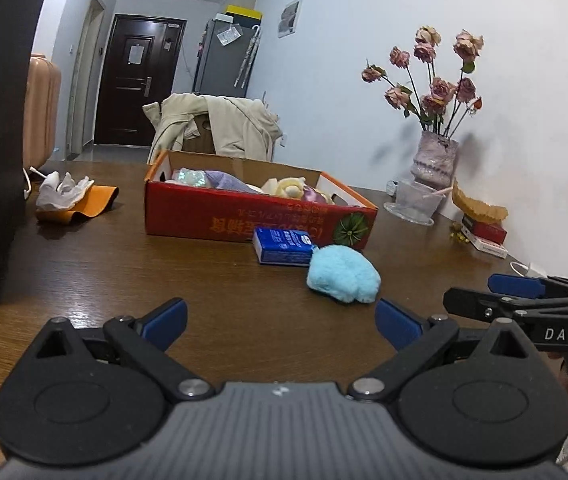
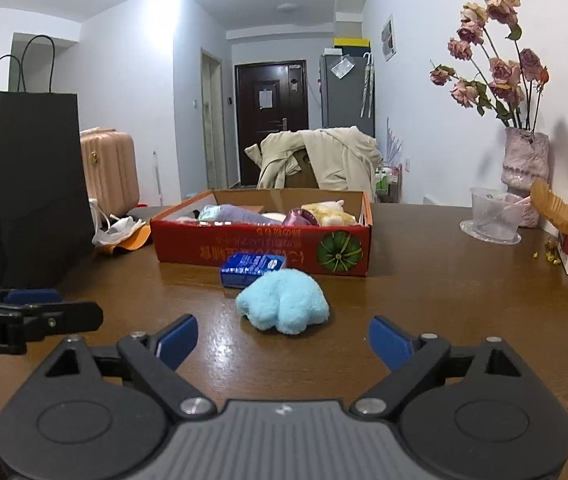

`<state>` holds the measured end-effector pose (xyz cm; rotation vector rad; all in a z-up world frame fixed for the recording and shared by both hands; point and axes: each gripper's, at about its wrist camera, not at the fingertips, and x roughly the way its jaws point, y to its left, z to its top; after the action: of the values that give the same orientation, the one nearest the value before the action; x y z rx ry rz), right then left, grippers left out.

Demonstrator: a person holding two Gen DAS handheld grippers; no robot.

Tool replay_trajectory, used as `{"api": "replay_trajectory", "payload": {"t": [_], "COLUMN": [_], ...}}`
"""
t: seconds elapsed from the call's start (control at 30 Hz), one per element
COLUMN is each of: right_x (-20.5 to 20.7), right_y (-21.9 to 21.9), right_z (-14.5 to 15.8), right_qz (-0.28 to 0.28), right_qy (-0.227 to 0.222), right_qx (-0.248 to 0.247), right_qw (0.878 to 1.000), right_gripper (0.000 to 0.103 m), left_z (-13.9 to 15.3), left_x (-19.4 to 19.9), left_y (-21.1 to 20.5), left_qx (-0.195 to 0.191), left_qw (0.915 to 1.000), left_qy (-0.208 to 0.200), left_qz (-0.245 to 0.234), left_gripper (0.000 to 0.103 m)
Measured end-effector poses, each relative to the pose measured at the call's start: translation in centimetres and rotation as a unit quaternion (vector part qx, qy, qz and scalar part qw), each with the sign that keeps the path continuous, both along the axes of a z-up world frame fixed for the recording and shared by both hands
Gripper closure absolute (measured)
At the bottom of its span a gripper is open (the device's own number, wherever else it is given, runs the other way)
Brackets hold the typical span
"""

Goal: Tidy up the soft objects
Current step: 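Move both tools back toward the light-blue plush, then grasp the light-blue plush with both tools together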

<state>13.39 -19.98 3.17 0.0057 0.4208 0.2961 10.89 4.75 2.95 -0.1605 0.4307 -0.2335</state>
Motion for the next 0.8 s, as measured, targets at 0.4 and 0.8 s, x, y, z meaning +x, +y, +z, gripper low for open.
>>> {"api": "replay_trajectory", "payload": {"t": [0.4,0.8], "right_x": [3.0,14.1], "right_y": [0.3,-2.6], "right_z": [-0.4,-2.6], "right_qz": [-0.007,0.006], "right_qy": [0.021,0.096], "right_qx": [0.0,0.097], "right_qw": [1.0,0.991], "right_gripper": [0.012,0.047], "left_z": [-0.5,-3.2], "left_x": [4.3,16.9], "left_y": [-0.3,-4.9], "left_qx": [0.0,-0.049], "left_qw": [0.9996,0.9875], "left_qy": [0.023,0.13], "left_qz": [-0.016,-0.075], "left_gripper": [0.001,0.04]}}
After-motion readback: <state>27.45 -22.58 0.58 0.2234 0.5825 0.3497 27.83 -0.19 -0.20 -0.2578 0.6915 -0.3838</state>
